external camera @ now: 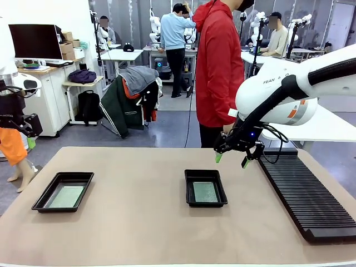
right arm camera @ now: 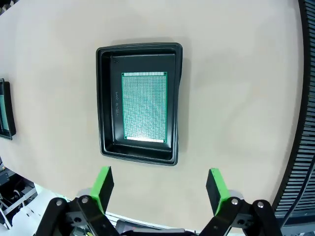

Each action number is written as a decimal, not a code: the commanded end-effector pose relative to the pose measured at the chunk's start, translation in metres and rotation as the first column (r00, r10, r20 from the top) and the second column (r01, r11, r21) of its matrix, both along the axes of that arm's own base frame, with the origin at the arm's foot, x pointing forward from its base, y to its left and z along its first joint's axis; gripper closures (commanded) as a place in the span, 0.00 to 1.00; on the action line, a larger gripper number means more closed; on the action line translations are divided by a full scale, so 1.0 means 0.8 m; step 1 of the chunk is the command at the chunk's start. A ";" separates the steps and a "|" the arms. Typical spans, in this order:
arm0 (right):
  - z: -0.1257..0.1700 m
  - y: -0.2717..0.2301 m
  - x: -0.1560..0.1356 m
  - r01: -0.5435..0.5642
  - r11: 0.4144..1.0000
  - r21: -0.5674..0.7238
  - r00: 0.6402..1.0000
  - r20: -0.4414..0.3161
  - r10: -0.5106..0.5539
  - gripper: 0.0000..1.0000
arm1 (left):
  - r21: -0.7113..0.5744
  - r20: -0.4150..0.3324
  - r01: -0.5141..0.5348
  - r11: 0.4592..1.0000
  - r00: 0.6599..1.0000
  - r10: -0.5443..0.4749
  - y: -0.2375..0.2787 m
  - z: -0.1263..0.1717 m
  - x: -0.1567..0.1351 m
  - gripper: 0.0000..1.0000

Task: Inspect and transfer BCBs to ESD trays.
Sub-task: Pick up the ESD tray and place it on the left side of the table.

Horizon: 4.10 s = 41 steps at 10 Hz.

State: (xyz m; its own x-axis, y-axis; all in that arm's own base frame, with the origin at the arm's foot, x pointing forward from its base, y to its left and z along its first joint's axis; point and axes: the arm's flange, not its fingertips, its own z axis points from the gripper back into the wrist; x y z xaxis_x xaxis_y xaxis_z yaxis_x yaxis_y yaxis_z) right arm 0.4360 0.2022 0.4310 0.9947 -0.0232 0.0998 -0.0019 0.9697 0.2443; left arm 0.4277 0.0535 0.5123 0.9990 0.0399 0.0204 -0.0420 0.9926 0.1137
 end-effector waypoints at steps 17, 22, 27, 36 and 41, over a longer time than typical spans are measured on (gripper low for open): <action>0.036 -0.118 -0.034 0.031 0.955 0.294 0.998 0.038 -0.044 0.00 | -0.005 0.096 0.029 1.000 0.995 -0.029 -0.131 0.096 -0.023 0.00; 0.023 -0.209 -0.034 -0.005 0.896 0.445 1.000 0.026 -0.008 0.00 | -0.092 0.154 0.072 0.993 0.986 -0.057 -0.292 0.105 -0.014 0.00; 0.000 -0.277 -0.010 -0.064 0.855 0.515 0.998 0.024 0.060 0.00 | -0.170 0.129 -0.015 0.985 0.991 0.038 -0.414 0.053 -0.004 0.00; 0.003 -0.268 -0.023 -0.036 0.881 0.472 0.999 0.013 0.035 0.00 | -0.146 0.097 0.007 0.989 0.995 0.008 -0.592 -0.086 0.049 0.00; 0.003 -0.268 -0.023 -0.036 0.881 0.472 0.999 0.013 0.035 0.00 | -0.150 0.107 0.013 0.989 0.994 0.003 -0.624 -0.167 0.061 0.00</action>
